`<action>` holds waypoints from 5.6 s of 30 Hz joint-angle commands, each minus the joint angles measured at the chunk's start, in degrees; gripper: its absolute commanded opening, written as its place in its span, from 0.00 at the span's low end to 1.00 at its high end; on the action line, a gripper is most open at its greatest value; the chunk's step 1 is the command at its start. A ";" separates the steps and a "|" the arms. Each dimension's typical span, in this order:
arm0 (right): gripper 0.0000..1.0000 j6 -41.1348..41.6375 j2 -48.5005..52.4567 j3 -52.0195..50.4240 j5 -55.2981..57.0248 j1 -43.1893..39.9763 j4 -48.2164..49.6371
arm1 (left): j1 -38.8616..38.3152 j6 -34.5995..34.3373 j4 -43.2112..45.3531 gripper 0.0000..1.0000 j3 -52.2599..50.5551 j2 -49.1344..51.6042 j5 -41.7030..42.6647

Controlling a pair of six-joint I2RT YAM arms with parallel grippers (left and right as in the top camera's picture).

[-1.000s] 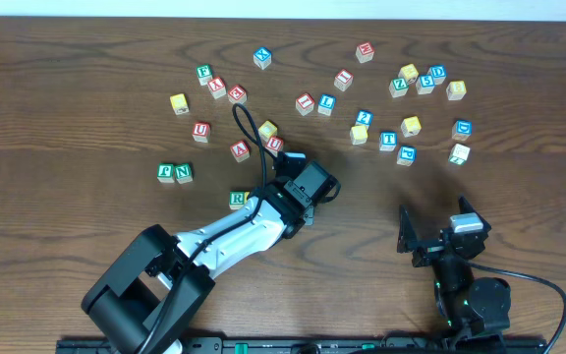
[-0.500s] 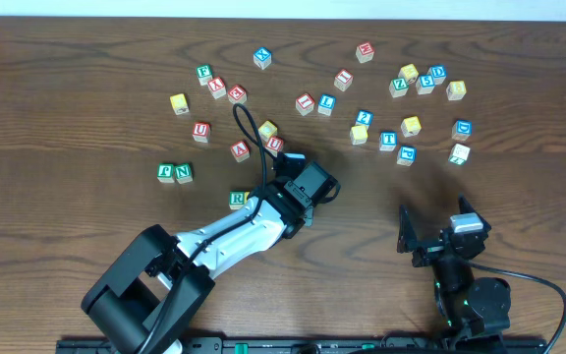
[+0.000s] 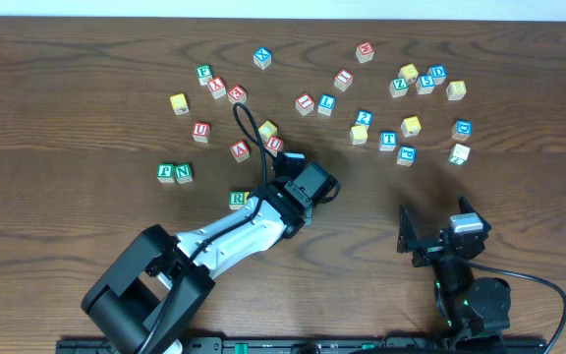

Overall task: Spell out ROBOT
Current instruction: 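Lower the yellow O block beside the B block, then open the left gripper and raise it away from the O block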

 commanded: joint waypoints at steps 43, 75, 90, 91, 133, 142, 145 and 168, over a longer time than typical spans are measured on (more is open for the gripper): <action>0.99 0.57 -0.07 -0.07 0.46 -0.50 -0.26 | 0.15 -1.38 -0.72 0.08 -0.96 0.11 2.51; 0.99 0.57 -0.04 -0.09 0.46 -0.50 -0.26 | 0.15 -1.38 0.33 0.07 -0.96 0.11 2.51; 0.99 0.57 0.02 -0.09 0.46 -0.50 -0.26 | 0.15 -1.31 0.11 0.17 -0.96 0.11 2.49; 0.99 0.57 0.02 -0.07 0.46 -0.50 -0.26 | 0.15 -1.09 0.13 0.22 -0.96 0.11 2.51; 0.99 0.57 0.02 -0.09 0.46 -0.50 -0.26 | 0.15 3.48 -0.09 0.46 -0.04 -13.07 2.47; 0.99 0.57 0.02 -0.07 0.46 -0.50 -0.26 | 2.64 11.37 -4.92 0.49 0.17 -32.41 -1.31; 0.99 0.57 0.02 -0.07 0.46 -0.50 -0.26 | 6.47 11.47 -9.09 0.54 0.17 -36.57 -1.60; 0.99 0.52 0.04 -0.07 1.16 -0.50 -0.13 | 43.04 20.92 -24.35 0.64 0.17 -42.12 14.36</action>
